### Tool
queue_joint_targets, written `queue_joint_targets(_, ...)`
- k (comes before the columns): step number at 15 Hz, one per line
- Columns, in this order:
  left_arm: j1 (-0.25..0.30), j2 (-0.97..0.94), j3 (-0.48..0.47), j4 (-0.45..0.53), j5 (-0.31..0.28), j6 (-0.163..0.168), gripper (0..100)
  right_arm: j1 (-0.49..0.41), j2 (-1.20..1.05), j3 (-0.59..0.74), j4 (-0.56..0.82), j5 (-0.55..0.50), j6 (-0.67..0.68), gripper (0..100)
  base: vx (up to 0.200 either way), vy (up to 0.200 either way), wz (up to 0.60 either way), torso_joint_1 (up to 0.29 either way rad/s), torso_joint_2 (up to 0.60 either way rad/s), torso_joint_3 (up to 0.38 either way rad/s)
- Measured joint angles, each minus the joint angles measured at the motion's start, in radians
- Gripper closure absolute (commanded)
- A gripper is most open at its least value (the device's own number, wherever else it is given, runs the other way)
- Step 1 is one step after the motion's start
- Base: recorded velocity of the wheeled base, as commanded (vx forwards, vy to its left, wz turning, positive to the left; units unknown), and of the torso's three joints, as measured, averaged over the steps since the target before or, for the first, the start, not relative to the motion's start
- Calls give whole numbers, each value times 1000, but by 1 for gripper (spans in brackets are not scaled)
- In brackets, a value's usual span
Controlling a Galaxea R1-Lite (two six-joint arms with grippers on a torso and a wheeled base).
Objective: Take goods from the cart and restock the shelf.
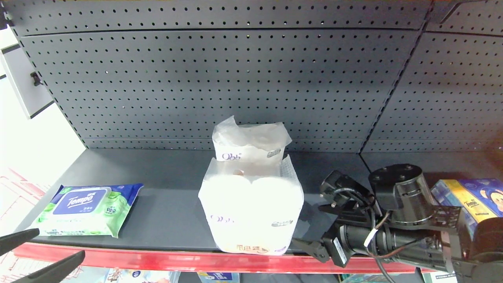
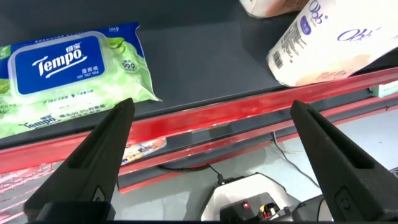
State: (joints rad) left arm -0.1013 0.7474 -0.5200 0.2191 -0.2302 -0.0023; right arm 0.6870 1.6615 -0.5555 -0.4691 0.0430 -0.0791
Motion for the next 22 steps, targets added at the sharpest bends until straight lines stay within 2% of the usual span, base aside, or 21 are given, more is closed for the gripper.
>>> queue_joint_targets(2, 0, -15, 12, -1, 8, 0, 0, -3, -51, 20, 0, -14, 0, 0, 0, 0, 0, 0, 0, 0)
queue_joint_targets(5, -1, -68, 28, 0, 14, 2, 0, -8, -201, 92, 0, -89, 0, 0, 0, 0, 0, 0, 0, 0)
queue_joint_targets(8, -5, -182, 58, 2, 8, 8, 0, -24, -465, 214, 20, -182, -9, 0, 0, 0, 0, 0, 0, 0)
queue_joint_targets(10, -7, -295, 101, 23, 8, 10, 0, -57, -696, 282, 89, -281, -20, 0, 0, 0, 0, 0, 0, 0)
queue_joint_targets(13, -5, -463, 153, 148, 29, 12, 0, -165, -1025, 312, 363, -383, -28, 0, 0, 0, 0, 0, 0, 0)
queue_joint_targets(15, -3, -585, 195, 202, 99, 10, 0, -270, -1233, 289, 638, -414, -28, 0, 0, 0, 0, 0, 0, 0)
queue_joint_targets(16, -1, -639, 238, 207, 123, 10, 0, -316, -1321, 280, 724, -422, -28, 0, 0, 0, 0, 0, 0, 0)
queue_joint_targets(19, 16, -716, 322, 48, 143, 10, 0, -403, -1504, 278, 846, -477, 14, 0, 0, 0, 0, 0, 0, 0)
queue_joint_targets(22, 20, -740, 410, -91, 273, -5, 0, -486, -1523, 283, 856, -509, 21, 0, 0, 0, 0, 0, 0, 0)
